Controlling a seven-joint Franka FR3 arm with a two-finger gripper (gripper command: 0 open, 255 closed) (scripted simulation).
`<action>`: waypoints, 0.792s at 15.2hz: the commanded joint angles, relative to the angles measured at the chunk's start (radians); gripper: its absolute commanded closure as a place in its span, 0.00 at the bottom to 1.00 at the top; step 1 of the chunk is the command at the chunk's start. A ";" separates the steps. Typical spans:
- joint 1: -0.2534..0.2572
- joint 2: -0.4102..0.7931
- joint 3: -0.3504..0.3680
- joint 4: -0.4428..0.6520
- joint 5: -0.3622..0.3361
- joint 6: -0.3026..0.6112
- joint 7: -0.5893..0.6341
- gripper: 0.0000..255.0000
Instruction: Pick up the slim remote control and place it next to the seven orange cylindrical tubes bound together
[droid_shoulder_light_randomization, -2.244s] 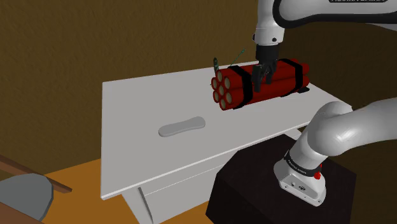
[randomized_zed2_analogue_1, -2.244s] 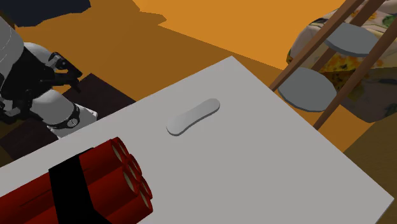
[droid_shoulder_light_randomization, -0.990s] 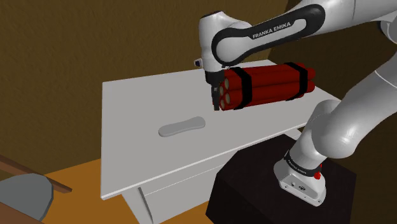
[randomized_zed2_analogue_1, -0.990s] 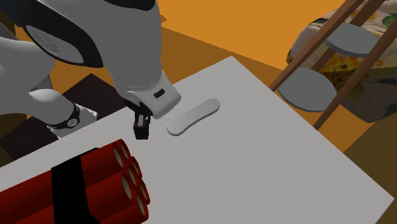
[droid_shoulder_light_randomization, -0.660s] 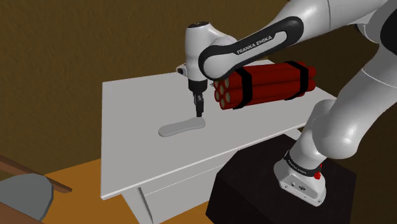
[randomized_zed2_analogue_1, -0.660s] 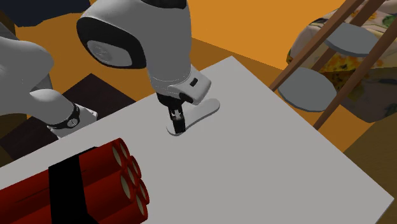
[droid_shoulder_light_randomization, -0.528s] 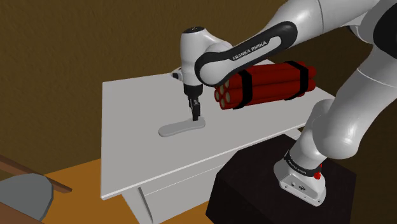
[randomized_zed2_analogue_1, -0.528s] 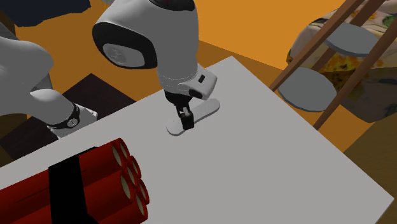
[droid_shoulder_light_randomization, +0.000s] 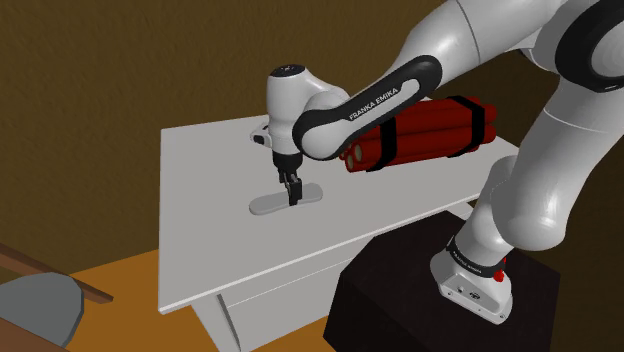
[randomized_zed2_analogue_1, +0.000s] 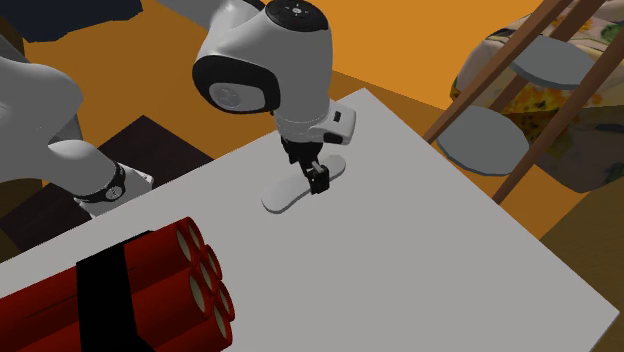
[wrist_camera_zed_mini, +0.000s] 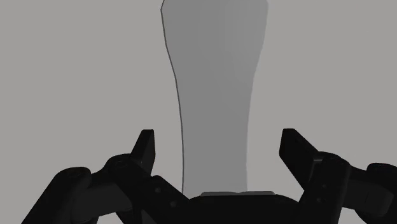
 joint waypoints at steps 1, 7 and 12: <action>0.000 0.014 0.000 -0.010 -0.005 0.024 0.002 0.00; 0.001 0.036 -0.001 -0.021 -0.013 0.057 0.008 0.00; 0.001 0.036 -0.001 -0.021 -0.013 0.057 0.008 1.00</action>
